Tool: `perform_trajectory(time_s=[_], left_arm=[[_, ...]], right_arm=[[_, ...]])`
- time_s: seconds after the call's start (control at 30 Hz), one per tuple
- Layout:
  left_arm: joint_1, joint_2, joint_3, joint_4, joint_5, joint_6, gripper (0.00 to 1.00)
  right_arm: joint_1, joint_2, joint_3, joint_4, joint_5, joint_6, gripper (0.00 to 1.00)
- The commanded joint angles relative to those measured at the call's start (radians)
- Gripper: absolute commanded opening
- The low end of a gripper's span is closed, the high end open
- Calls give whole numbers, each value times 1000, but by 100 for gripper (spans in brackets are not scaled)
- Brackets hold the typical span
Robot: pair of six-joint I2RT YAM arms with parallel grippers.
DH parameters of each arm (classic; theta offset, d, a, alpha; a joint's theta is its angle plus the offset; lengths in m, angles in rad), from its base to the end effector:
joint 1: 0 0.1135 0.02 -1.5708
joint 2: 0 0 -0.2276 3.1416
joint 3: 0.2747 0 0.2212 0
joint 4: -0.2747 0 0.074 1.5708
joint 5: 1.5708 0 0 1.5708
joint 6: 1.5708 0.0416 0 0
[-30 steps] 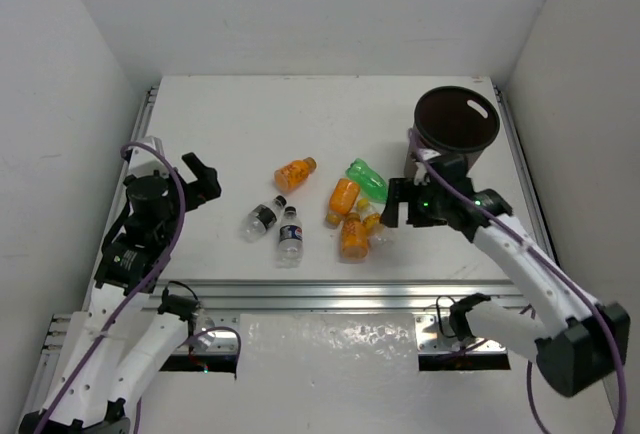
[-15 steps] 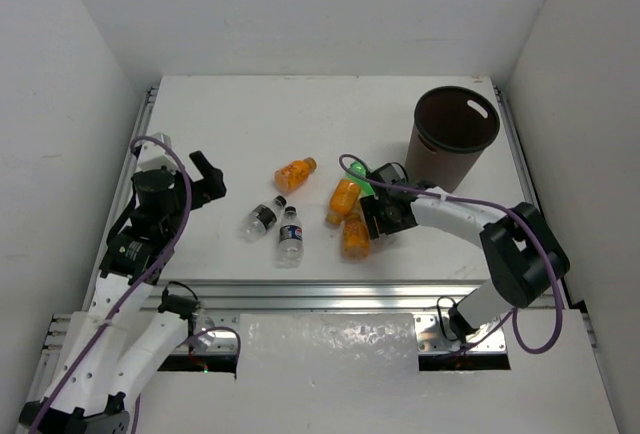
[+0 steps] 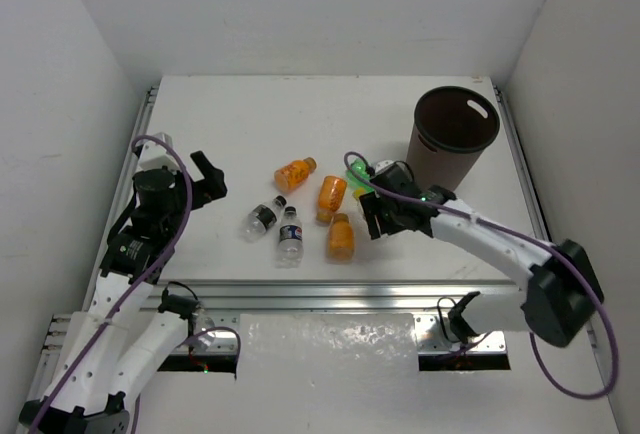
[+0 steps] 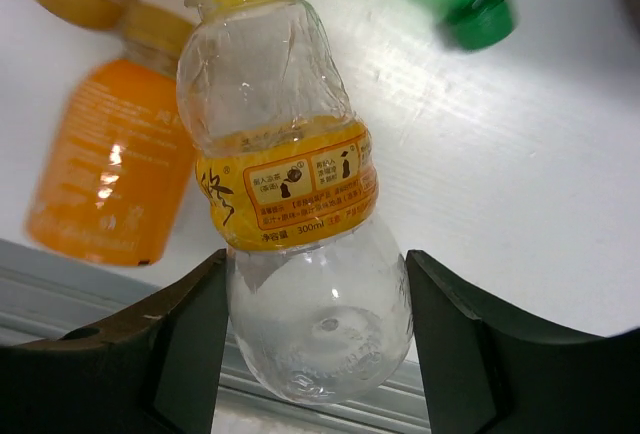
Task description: Put the plastic bottles in the bin
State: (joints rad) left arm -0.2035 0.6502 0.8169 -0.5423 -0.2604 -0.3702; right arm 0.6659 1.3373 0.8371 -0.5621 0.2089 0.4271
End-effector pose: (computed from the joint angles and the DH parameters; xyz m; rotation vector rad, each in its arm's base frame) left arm 0.1442 -0.0188 0.3039 -0.3317 1.9067 -0.1291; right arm 0.1931 0.1407 0.1853 -0.2393 2.5891 0.1182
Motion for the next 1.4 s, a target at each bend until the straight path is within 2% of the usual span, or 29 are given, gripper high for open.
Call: perform_trajectory(time_s=[0.0,0.13,0.17,0.27,0.4,0.53,0.6,0.67,0.73,0.9,1.0,1.1,1.2,1.23,1.3,1.37], left_arm=[[-8,-4,-2,44,3,13,100],[-8,8,1,42,1,13,100],[-7,9,-1,42,0,13,100],[-7,14,-2,42,-2,13,100],[-8,23,-4,42,0,13,100],[-7,43,-2,44,7,16,100],[-7,61,-1,44,21,17,100],[-7,81,2,48,35,20,100],[-7,104,14,53,79,20,100],[-14,300,141,25,243,4,100],[-66,466,270,-11,253,5,100],[-103,720,424,-71,269,40,100],[-116,888,575,-157,317,108,100],[-120,1004,666,-195,303,125,100],[-126,1133,734,-287,286,171,98],[-126,1178,788,-311,285,207,98]], right_arm=[[0,-131,109,-79,46,16,41],[-5,-178,290,-131,128,-46,41],[-8,-164,334,-156,203,-62,41],[-100,-78,531,-196,228,-103,41],[-303,57,777,-251,219,-117,42],[-397,187,899,-312,262,-143,48],[-456,232,927,-323,254,-134,55],[-482,244,930,-323,247,-129,69],[-482,244,941,-334,210,-134,98],[-479,176,1002,-377,120,-120,99],[-456,79,969,-377,34,-110,99],[-434,-33,869,-346,-183,-102,99],[-422,-134,736,-300,-329,-93,99],[-419,-157,677,-291,-353,-91,99],[-410,-214,628,-269,-387,-90,99],[-404,-240,580,-263,-390,-100,99]])
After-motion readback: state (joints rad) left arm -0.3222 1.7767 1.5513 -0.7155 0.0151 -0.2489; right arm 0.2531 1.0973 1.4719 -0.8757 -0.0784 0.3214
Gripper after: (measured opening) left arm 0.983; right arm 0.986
